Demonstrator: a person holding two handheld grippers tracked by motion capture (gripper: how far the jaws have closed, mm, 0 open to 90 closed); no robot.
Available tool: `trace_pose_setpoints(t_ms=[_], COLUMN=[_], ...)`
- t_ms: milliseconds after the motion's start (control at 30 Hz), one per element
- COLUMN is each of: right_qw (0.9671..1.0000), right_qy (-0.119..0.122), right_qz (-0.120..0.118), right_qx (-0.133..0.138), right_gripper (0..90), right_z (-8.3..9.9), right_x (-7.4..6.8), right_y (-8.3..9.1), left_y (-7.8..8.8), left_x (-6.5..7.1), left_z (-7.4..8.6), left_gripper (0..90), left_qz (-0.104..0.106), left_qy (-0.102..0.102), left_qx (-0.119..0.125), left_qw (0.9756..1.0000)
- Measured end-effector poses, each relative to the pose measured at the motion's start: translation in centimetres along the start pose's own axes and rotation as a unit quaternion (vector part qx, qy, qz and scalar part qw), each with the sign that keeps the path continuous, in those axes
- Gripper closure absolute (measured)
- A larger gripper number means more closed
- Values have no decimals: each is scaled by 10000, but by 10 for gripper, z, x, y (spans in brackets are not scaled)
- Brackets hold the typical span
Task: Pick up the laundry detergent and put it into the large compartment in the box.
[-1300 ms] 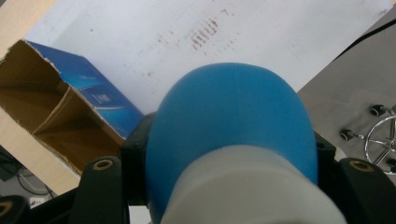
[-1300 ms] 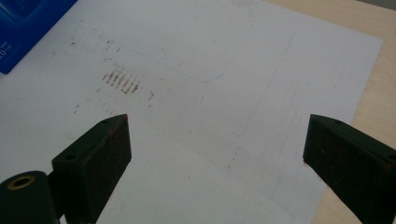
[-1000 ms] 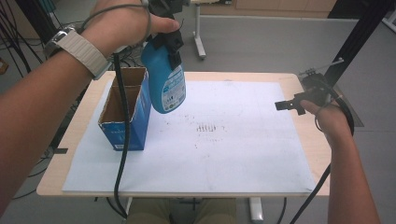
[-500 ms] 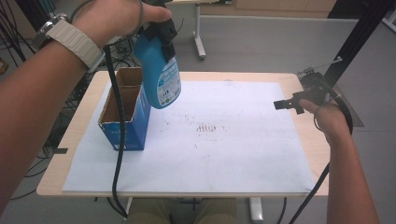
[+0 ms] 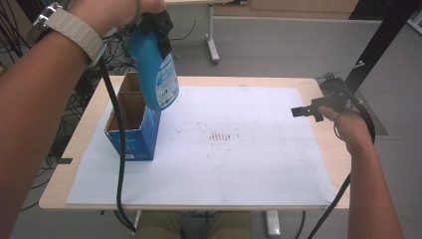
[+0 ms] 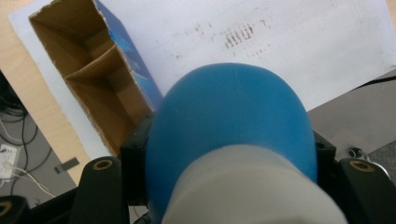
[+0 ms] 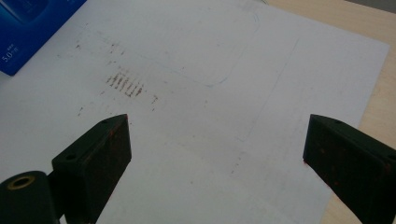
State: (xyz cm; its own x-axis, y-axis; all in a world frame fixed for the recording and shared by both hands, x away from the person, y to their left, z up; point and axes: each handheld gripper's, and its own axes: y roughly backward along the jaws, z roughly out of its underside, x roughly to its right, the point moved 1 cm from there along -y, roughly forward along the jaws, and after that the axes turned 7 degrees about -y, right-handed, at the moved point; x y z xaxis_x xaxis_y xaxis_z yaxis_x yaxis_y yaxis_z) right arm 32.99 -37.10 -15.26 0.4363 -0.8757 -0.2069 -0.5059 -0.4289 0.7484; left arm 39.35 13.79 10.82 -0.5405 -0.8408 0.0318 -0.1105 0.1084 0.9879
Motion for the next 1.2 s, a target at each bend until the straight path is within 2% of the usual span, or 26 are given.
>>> trace_pose_setpoints(t_ms=[167, 200, 233, 467, 767, 900, 1200], right_qw=[10000, 10000, 10000, 10000, 10000, 10000, 10000], right_qy=[-11, -15, -12, -23, -38, -36, -26], right_qz=[-17, -19, -22, -31, -52, -64, -77], right_qx=[5, 6, 9, 9, 9, 0, -5], right_gripper=[76, 77, 77, 76, 77, 77, 76], right_z=[1, 1, 1, 2, 2, 2, 1], right_x=[2, 2, 2, 3, 5, 5, 5], right_y=[-1, -1, -1, -3, -5, -7, -9], left_y=[3, 2, 3, 4, 4, 3, -3], left_x=[-7, -7, -9, -23, -42, -49, -61], left_z=[2, 4, 3, 6, 15, 18, 20], left_gripper=[380, 379, 378, 378, 378, 378, 377], left_qz=[-13, -18, -43, -35, -79, -43, -107], left_qy=[110, 203, 164, 434, 887, 994, 1233], left_qx=[22, 64, 19, -17, 20, 35, -9], left_qw=[9999, 9998, 9999, 9991, 9960, 9950, 9923])
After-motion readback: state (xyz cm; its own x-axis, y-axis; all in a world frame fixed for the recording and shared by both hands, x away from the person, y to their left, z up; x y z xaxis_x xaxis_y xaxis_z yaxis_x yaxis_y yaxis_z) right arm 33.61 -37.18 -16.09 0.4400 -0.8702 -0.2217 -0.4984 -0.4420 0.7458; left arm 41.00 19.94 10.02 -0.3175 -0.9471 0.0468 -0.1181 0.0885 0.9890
